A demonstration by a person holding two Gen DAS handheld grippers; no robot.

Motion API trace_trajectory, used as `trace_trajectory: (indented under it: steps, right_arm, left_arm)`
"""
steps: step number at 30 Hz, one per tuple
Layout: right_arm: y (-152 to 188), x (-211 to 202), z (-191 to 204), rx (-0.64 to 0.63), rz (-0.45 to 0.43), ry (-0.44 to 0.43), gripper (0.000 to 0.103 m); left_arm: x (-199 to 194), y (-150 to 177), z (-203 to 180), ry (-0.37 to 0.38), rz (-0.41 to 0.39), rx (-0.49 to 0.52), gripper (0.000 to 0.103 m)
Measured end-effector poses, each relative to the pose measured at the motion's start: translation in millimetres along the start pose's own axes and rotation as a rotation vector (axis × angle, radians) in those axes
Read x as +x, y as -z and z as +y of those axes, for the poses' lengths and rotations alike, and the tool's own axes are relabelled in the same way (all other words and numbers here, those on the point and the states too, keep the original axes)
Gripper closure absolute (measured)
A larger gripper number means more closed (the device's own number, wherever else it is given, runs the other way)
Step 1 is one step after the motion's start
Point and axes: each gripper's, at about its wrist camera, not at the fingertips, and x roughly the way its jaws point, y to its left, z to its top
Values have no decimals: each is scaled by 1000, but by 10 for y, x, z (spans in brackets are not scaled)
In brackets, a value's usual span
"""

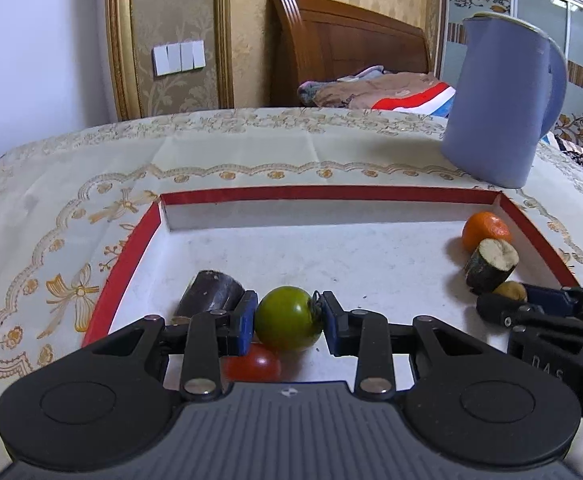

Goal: Organize fruits
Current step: 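Carry the green tomato and brown fruit into the red tray and open both tools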

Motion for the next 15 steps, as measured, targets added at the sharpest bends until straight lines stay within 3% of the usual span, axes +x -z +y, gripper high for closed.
trace_trajectory:
  steps: [12,15]
  right_arm:
    - [-5,20,44,-8,-9,14,76]
    - [1,13,40,1,-11,10,75]
  left_arm:
    - [51,25,12,-48,4,-5,69]
    - [48,26,30,-40,5,-13,64]
